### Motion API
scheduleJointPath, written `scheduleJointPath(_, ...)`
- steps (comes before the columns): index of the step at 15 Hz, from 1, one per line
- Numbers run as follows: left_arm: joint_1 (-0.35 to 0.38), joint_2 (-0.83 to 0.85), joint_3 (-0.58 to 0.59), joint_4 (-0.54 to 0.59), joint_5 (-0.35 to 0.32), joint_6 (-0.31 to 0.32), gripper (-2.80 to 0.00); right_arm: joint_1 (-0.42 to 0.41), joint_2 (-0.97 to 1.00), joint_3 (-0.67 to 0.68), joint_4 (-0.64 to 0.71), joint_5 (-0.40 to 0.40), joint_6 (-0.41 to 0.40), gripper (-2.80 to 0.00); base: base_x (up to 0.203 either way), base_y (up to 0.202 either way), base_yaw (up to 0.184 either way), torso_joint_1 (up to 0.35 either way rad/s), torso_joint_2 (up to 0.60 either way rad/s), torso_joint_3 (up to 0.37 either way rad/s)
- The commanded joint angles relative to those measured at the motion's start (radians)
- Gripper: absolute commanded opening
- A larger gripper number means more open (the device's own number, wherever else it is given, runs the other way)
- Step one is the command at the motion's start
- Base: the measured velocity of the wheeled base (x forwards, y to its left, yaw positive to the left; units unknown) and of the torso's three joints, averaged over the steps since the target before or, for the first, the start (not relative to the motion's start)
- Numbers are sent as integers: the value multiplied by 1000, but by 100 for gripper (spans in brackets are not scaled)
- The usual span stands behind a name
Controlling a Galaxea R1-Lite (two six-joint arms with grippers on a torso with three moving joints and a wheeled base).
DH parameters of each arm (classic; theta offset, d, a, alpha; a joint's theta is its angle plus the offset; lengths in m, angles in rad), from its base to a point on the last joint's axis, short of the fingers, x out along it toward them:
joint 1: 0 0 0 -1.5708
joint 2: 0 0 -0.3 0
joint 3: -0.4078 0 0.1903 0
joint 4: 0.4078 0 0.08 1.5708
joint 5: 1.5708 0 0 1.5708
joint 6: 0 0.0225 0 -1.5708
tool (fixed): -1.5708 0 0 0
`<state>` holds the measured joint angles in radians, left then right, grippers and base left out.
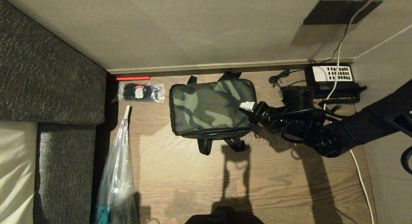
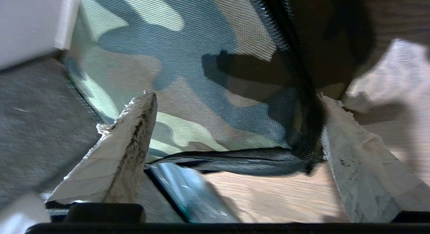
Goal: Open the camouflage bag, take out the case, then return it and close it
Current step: Open the top of the storage box
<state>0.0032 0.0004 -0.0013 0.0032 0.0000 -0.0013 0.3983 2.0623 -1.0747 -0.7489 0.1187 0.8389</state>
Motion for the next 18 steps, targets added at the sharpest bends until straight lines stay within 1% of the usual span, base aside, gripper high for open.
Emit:
scheduleJointPath(1,0,-2,0,0,0,0,-280,13,3,-1,-12,-2,20,0,0,0,0,0,0,0)
scheduleJointPath(2,0,-2,0,0,0,0,-280,14,0,-1,-12,-2,25,0,0,0,0,0,0,0)
scheduleJointPath(3,0,-2,0,0,0,0,-280,17,-4,-4,-18,-2,56,-13,0,0,0,0,0,0)
scheduleJointPath(4,0,-2,0,0,0,0,-280,17,-10,-4,-44,-4,89,-280,0,0,0,0,0,0)
scheduleJointPath(5,0,-2,0,0,0,0,-280,17,-11,3,-66,-4,100,-280,0,0,0,0,0,0)
scheduleJointPath(11,0,-2,0,0,0,0,-280,22,-31,21,-69,-9,47,-280,0,0,0,0,0,0)
scheduleJointPath(14,0,-2,0,0,0,0,-280,22,-57,9,-73,-7,42,-280,0,0,0,0,0,0)
scheduleJointPath(15,0,-2,0,0,0,0,-280,22,-64,7,-79,-5,33,-280,0,0,0,0,0,0)
scheduleJointPath(17,0,-2,1,0,0,0,-280,22,-71,7,-83,-8,-16,-280,0,0,0,0,0,0)
scheduleJointPath(18,0,-2,0,0,0,0,-280,22,-75,4,-101,-8,-20,-280,0,0,0,0,0,0)
